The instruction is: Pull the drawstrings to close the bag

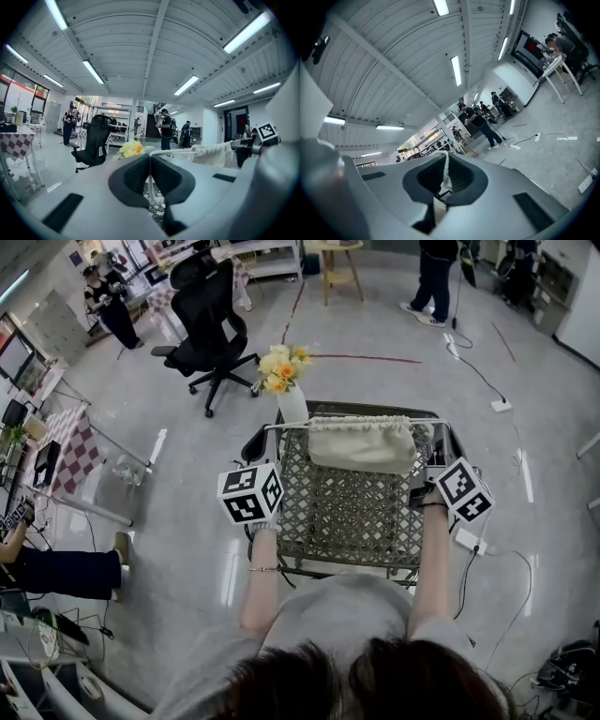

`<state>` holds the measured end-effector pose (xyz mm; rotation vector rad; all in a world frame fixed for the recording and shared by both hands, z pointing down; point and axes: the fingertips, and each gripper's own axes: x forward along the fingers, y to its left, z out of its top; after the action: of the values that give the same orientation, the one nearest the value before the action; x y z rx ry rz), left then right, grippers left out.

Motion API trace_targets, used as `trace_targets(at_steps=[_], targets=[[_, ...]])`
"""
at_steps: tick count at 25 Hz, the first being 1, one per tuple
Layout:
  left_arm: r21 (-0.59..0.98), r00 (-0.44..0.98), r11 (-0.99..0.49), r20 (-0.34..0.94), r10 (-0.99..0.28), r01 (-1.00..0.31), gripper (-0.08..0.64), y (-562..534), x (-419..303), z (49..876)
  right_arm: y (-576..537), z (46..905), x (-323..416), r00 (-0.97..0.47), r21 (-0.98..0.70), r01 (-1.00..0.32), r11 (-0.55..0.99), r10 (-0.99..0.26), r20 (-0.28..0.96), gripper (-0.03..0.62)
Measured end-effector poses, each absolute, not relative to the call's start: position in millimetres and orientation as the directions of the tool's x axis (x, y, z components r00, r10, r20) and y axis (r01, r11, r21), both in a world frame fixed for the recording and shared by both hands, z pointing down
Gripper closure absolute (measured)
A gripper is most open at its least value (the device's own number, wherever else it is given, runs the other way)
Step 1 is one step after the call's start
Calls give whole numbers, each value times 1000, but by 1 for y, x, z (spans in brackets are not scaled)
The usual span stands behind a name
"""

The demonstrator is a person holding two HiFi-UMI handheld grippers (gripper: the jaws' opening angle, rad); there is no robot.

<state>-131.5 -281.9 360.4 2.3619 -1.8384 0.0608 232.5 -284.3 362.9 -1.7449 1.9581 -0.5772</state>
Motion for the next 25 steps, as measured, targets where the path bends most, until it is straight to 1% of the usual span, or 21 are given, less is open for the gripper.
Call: trace_targets(at_steps=[9,25], targets=[[125,239,-225,109,-965,-966,529,-284,-133,358,-285,361,246,-60,-680,-726,103,-994,-87,571],[174,244,-225,95,-965,-959,529,-288,-136,358,-283,360,261,-7,-729,-679,86,-994,-110,571]])
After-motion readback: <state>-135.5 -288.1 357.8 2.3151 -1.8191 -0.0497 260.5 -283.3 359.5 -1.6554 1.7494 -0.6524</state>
